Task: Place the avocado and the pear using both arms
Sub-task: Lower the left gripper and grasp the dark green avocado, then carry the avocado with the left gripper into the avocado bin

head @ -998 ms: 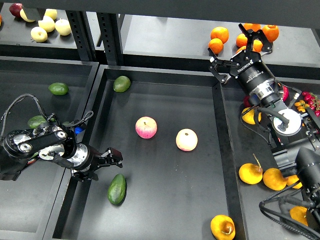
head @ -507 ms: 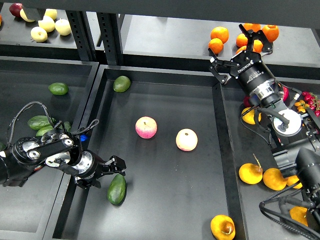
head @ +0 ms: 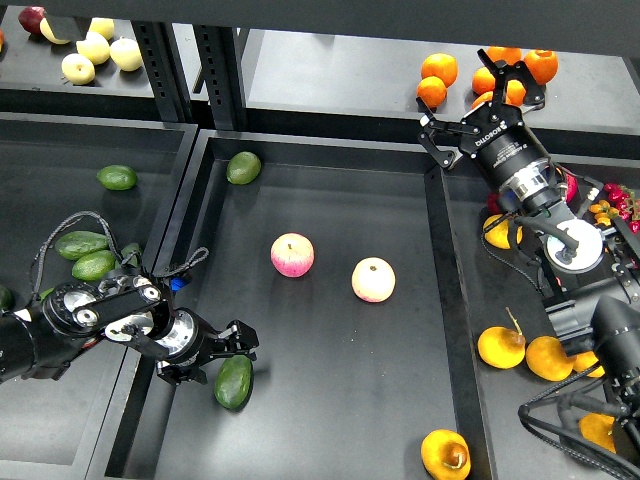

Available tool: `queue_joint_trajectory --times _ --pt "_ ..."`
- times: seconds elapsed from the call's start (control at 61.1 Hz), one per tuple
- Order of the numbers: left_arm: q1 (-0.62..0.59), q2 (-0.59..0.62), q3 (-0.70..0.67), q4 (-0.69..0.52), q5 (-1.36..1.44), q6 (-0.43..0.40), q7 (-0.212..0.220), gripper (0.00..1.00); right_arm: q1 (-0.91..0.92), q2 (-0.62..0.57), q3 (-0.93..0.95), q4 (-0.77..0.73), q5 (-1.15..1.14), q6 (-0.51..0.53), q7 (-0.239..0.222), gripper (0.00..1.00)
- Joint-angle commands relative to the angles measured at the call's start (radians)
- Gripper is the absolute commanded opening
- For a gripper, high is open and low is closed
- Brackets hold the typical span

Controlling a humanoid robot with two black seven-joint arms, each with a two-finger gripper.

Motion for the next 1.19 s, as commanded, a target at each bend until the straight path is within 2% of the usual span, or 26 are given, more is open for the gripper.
queue_joint_trajectory --times 0.0,0.523,0.72,0.736,0.769,1.178 --pt "0.002 -0.006 0.004 0.001 0.000 0.000 0.000 0.98 0.000 0.000 -0.001 0.000 0.000 0.000 0.000 1.00" --pt "0.031 -0.030 0.017 0.030 0.002 0.000 0.000 0.98 0.000 0.000 0.000 0.005 0.001 0.000 0.000 1.00" --pt "0.031 -0.033 0.015 0.031 0.045 0.000 0.000 0.90 -0.001 0.000 0.000 0.005 0.000 0.000 0.000 1.00" --pt "0.031 -0.033 0.015 0.033 0.049 0.000 0.000 0.88 0.000 0.000 0.000 0.005 0.000 0.000 0.000 1.00" --pt "0.040 -0.035 0.009 0.045 0.052 0.000 0.000 0.77 -0.001 0.000 0.000 0.005 0.001 0.000 0.000 1.00" --pt "0.045 -0.040 -0.040 0.050 0.059 0.000 0.000 0.29 -0.008 0.000 0.000 0.008 0.000 0.002 0.000 1.00"
